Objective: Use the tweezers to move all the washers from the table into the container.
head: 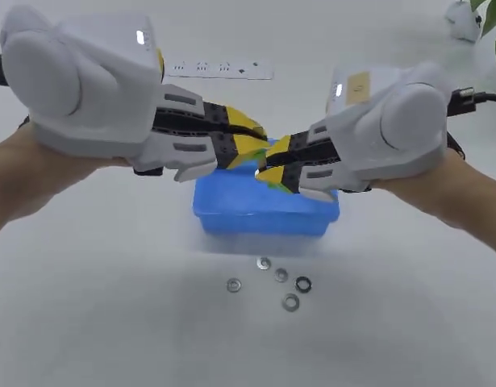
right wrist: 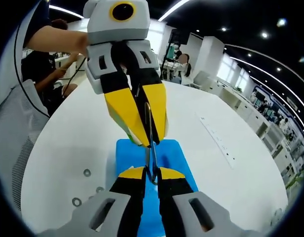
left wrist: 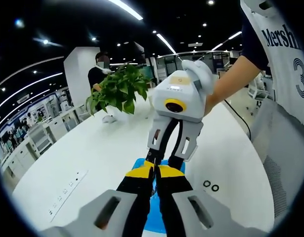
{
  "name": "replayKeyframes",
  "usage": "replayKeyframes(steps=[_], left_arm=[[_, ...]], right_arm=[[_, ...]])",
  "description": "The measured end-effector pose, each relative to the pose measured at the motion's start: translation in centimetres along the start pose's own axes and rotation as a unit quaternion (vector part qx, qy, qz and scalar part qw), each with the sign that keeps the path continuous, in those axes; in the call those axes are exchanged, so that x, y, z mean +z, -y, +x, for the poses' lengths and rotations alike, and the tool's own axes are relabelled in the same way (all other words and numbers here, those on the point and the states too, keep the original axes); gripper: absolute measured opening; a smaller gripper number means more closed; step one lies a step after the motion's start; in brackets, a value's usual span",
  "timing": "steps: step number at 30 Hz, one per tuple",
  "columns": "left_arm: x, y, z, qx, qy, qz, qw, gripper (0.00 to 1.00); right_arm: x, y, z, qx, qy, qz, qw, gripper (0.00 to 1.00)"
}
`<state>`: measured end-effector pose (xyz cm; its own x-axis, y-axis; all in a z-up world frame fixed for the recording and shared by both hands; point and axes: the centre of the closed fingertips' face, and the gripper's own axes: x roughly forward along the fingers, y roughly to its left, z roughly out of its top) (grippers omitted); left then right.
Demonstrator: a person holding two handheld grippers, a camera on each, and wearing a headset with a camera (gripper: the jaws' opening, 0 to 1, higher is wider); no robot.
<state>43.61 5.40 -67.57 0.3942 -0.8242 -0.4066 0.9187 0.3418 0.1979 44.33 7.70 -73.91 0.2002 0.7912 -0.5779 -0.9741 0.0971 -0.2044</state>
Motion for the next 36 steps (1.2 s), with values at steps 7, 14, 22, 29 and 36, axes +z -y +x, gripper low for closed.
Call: replayKeyframes(steps=[7,14,22,29,36], left_arm=[[-1.7,0.0,0.9,-0.008,-0.006,-0.029,0.9995,0.07],[-2.5,-0.1,1.6,-0.009,-0.017,-0.039,0.9991,0.07],[-3.0,0.1,1.7,-0.013,-0.017,-0.052,0.9984,0.07],[-3.4,0.1,1.8,-0.013,-0.021,-0.060,0.9979,0.07],[-3.1,0.2,2.0,-0.017,-0.020,-0.052,0.9983,0.07]], right_arm=[[-1.8,-0.2,0.9,0.008,-0.014,0.013,0.9998,0.10],[-2.6,-0.2,1.5,0.011,-0.018,0.029,0.9994,0.10],[-3.0,-0.4,1.8,0.015,-0.019,0.037,0.9990,0.10],[-3.3,-0.5,2.0,0.014,-0.022,0.044,0.9987,0.10],[-3.4,-0.2,2.0,0.010,-0.024,0.044,0.9987,0.11]])
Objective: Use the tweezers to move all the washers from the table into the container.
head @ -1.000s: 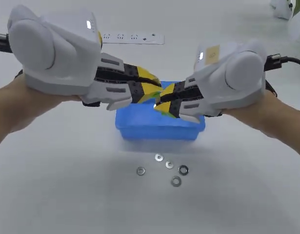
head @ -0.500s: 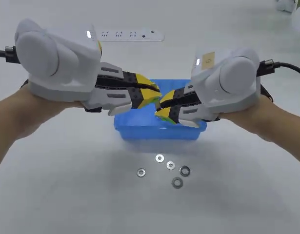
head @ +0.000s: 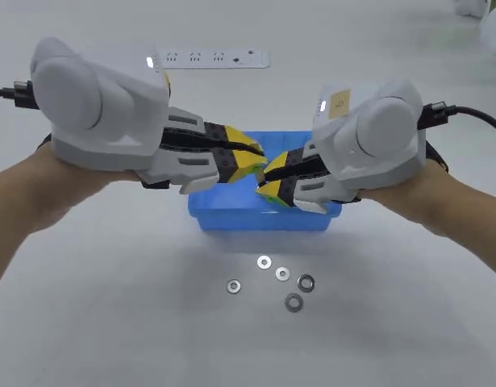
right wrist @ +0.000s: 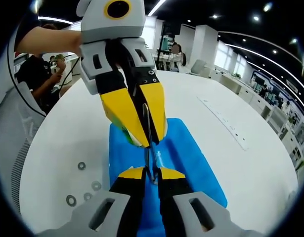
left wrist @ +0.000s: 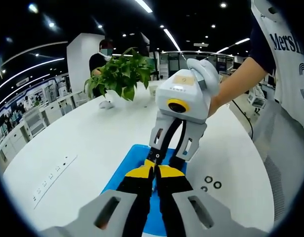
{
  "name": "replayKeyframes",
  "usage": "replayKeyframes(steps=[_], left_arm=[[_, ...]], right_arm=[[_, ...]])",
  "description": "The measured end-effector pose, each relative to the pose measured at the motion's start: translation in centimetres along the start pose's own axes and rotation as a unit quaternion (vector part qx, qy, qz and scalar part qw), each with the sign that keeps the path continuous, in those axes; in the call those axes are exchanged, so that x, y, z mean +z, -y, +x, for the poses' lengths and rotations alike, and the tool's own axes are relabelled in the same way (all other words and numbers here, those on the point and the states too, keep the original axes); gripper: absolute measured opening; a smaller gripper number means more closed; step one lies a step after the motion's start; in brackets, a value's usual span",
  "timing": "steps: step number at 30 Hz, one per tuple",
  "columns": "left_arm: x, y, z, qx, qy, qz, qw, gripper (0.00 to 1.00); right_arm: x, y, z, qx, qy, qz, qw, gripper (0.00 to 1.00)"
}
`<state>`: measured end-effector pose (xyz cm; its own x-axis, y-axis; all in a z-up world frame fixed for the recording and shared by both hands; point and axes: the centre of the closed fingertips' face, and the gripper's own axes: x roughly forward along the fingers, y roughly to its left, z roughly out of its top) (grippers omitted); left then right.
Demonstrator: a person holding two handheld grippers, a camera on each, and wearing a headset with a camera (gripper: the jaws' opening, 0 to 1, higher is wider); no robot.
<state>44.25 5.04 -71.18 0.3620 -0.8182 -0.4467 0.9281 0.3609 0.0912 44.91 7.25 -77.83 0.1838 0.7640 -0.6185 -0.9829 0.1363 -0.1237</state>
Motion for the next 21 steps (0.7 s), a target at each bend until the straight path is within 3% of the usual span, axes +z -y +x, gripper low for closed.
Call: replayKeyframes(steps=[12,21], left_arm=[[1.0,0.4,-0.9,-0.002,0.005,0.008,1.0000,0.06],[3.0,1.6,-3.1,-0.007,0.024,0.017,0.9995,0.06]], right_arm=[[1.1,-0.2,-0.9,0.005,0.002,-0.017,0.9998,0.11],[3.3,-1.5,-2.7,0.015,0.028,-0.049,0.9983,0.11]])
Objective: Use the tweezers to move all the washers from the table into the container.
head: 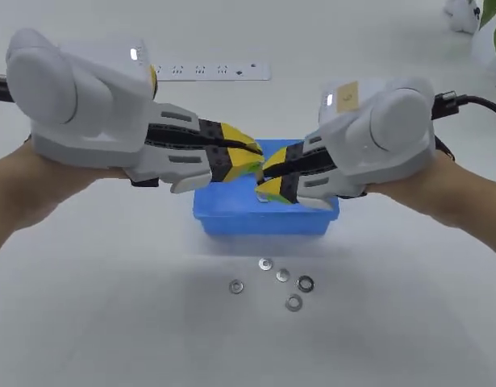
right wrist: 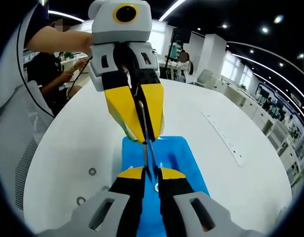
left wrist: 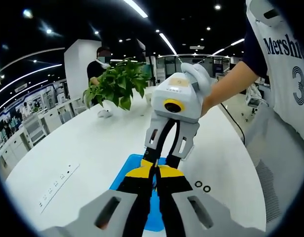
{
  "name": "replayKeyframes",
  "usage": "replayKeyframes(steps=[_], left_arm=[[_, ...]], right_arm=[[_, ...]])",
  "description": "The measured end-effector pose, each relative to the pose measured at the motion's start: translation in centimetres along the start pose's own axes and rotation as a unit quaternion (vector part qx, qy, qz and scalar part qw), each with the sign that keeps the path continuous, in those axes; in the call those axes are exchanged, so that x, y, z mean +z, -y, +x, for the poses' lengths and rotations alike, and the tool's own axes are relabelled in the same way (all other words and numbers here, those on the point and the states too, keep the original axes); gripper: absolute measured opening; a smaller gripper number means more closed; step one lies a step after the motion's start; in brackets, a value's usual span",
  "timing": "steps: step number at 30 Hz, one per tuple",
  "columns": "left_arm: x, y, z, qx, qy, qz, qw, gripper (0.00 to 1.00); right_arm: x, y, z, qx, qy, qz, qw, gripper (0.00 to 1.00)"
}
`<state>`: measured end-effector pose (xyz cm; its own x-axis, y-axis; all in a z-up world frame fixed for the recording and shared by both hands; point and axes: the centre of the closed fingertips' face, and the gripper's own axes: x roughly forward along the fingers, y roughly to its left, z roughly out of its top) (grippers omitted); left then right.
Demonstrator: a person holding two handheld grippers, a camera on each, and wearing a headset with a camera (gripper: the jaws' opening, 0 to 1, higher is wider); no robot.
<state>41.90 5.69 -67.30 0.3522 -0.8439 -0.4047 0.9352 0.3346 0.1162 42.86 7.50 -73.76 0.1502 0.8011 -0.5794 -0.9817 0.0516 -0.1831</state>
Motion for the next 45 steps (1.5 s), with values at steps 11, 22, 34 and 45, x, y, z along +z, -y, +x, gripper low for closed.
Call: replayKeyframes(steps=[11,22,34,45], left_arm=[[2.7,3.1,-2.2,-0.012,0.021,0.003,0.9997,0.06],[3.0,6.6,-3.2,-0.012,0.021,0.000,0.9997,0.06],[1.0,9.3,-4.7,-0.011,0.016,-0.024,0.9995,0.07],[-1.4,11.0,-4.6,-0.024,0.002,-0.050,0.9985,0.07]], right_arm=[[2.6,-2.9,-2.4,0.003,0.020,-0.032,0.9993,0.11],[3.0,-6.2,-3.1,0.015,0.013,-0.044,0.9988,0.11],[2.8,-9.8,-1.7,0.046,0.007,-0.040,0.9981,0.11],[1.5,-12.4,0.0,0.067,-0.004,-0.029,0.9973,0.11]])
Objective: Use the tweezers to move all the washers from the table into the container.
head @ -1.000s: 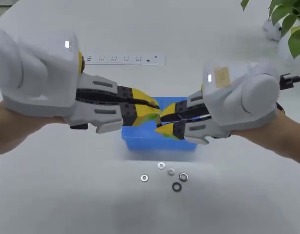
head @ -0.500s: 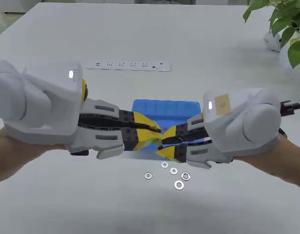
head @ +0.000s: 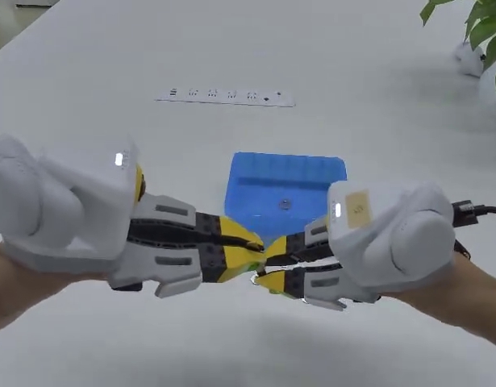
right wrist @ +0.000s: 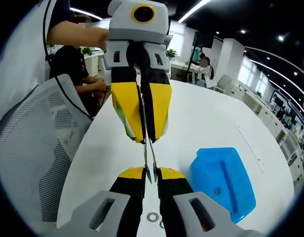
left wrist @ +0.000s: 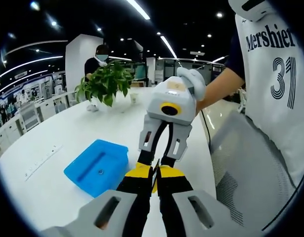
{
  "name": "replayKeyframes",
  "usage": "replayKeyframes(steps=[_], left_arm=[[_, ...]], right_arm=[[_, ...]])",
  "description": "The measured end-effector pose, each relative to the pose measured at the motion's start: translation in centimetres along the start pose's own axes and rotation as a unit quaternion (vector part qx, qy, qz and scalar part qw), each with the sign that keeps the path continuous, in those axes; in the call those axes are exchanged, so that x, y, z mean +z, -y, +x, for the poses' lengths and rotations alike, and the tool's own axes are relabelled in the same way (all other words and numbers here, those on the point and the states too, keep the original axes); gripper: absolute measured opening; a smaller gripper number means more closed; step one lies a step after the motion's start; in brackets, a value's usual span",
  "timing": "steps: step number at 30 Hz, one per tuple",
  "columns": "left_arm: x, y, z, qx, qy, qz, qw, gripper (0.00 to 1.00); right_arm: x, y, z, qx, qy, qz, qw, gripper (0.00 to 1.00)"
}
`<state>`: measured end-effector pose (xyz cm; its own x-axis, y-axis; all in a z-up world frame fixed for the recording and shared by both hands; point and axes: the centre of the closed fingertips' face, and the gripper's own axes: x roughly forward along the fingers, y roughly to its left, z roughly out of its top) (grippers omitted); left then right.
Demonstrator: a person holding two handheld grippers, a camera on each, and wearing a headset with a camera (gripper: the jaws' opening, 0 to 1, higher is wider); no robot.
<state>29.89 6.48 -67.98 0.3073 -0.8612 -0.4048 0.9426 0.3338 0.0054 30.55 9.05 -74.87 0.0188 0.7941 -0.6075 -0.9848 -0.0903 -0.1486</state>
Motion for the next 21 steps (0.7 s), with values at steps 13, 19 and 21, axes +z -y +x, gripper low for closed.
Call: replayKeyframes(steps=[13,19,21], left_arm=[[-1.9,-0.2,0.7,0.002,-0.010,-0.015,0.9998,0.07],[-2.1,-1.6,0.7,0.012,-0.007,-0.022,0.9997,0.07],[-2.4,-1.9,0.7,0.012,-0.005,-0.026,0.9996,0.07]], right_arm=[[-1.5,-0.2,1.4,0.002,-0.002,0.030,0.9995,0.11],[-1.5,1.0,2.0,-0.004,-0.003,0.037,0.9993,0.11],[-1.7,1.1,2.2,-0.002,-0.004,0.044,0.9990,0.11]])
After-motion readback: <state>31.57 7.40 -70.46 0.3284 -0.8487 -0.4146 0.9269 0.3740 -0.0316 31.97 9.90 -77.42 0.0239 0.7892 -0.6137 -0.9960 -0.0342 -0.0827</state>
